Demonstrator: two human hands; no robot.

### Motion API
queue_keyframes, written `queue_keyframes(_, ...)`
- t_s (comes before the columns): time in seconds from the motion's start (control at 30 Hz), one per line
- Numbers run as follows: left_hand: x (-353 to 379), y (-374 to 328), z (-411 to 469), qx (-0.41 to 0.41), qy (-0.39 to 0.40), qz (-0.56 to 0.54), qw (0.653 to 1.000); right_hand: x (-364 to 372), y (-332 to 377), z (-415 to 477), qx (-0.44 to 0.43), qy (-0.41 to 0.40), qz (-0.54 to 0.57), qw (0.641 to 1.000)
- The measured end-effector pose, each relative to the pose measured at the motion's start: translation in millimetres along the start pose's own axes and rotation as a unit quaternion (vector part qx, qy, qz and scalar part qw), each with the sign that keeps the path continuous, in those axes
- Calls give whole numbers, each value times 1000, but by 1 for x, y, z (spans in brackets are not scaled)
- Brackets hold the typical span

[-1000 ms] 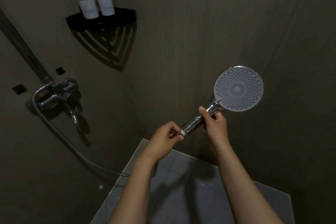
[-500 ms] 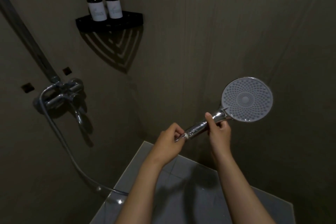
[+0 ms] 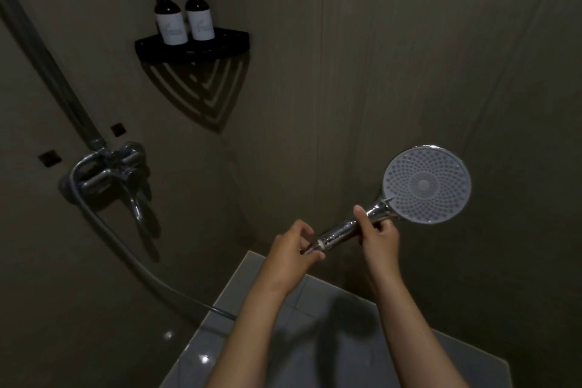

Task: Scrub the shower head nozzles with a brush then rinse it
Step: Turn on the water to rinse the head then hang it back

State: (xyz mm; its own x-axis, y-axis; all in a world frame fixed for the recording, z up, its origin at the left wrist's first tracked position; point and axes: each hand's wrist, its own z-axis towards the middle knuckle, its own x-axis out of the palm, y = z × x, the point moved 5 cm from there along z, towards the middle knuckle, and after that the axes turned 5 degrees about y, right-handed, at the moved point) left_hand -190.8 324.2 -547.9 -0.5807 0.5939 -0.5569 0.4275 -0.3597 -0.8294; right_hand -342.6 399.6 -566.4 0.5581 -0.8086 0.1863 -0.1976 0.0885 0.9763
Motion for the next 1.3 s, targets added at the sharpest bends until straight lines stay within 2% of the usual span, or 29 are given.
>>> queue_keyframes(0.1,7,0,1,5,50,67,997,2,-1,0,11,16,-8,1000)
queue_keyframes(0.23,12,-1,1,11,77,76,994,1,2,-1,9,18,-3,1000)
queue_keyframes(0.57,11,-4,-2,5,30,125,992,0,10,-7,-17,14,1,1000)
queue_keyframes(0.67,8,-5,-4,10,-7,133,991,1,12,-9,-27,12,10,1000)
queue_keyframes(0.73,6,-4,-3,13,-16,113,993,1,13,-10,-31,12,11,999)
queue_keyframes(0.9,14,-6,-6,13,48,39,998,-4,12,-11,-17,14,17,1000)
queue_keyframes(1.1,22,4,-2,6,77,-19,997,-10,16,-12,-38,-5,-19,999)
queue_keyframes(1.3,21,1,-2,31,47,-36,998,-17,11,-10,-18,-13,-5,1000)
